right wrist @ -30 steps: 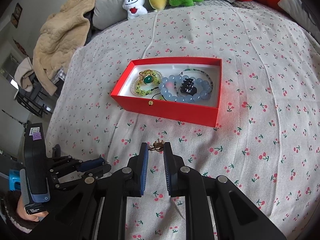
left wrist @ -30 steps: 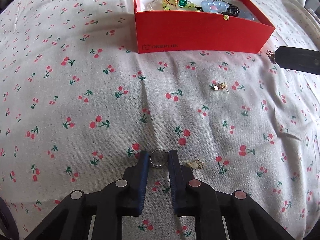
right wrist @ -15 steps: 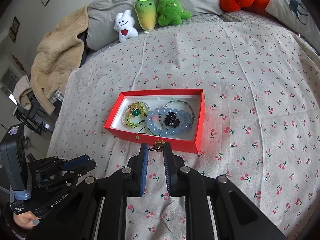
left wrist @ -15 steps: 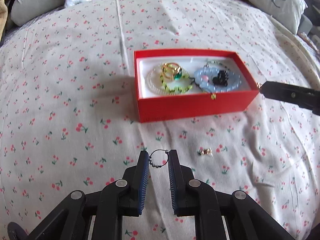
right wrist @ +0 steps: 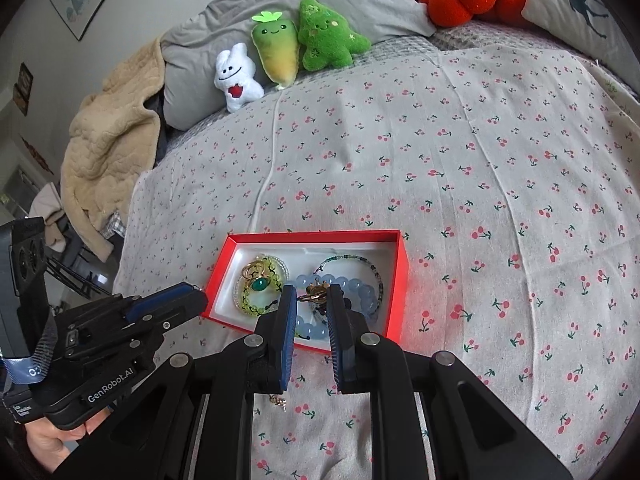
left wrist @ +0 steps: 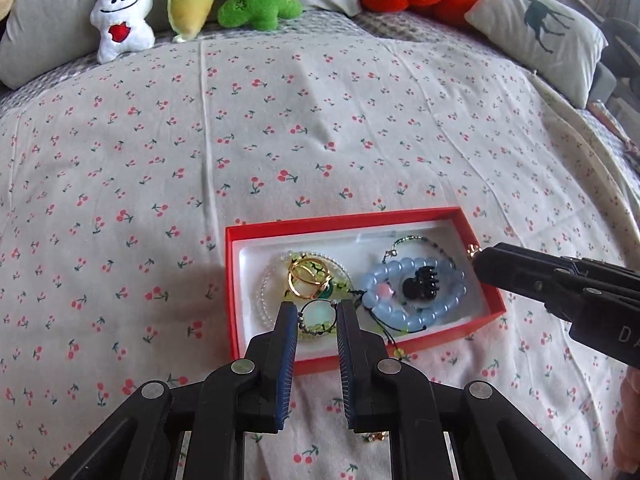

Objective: Organize jewelry
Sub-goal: 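Carry the ring and earring over the red box and open both tools, then withdraw both tools toward the last two small gold earrings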

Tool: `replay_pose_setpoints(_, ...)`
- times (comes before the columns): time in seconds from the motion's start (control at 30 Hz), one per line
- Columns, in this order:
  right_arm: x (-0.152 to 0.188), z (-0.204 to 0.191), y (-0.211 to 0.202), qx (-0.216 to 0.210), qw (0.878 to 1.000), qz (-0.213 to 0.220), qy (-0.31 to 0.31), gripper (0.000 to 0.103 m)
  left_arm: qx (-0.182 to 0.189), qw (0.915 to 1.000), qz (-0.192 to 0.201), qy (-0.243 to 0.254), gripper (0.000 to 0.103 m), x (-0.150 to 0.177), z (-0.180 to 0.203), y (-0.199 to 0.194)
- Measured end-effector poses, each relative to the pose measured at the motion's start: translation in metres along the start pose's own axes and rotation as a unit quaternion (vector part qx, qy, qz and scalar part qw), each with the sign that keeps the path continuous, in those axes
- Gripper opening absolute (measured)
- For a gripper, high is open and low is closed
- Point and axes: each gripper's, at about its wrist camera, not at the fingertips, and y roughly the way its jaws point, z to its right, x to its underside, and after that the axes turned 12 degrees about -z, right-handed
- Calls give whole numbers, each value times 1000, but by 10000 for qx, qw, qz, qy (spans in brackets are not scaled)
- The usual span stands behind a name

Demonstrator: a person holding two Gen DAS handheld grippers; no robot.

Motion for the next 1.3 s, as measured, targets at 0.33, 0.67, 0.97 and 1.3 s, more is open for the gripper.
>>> replay_pose_setpoints(0.33,-16,4,28,-135,9995,-68,263,16,124,9999,-68,30,17,-8,2,33)
replay_pose_setpoints(0.67,-23,2,42,-49,9997,-83,221,16,132,9998,13,-113,42,2,-10,18)
replay_pose_setpoints(0.97,-25,-10,48,-1,10000,-13,14,19,55,9996,-34,-267,59,19,-24,8)
replay_pose_setpoints(1.3,-16,-21,24,82,9997,-132,-174,31,-56,9989,-155,-441,82,40,-30,-9)
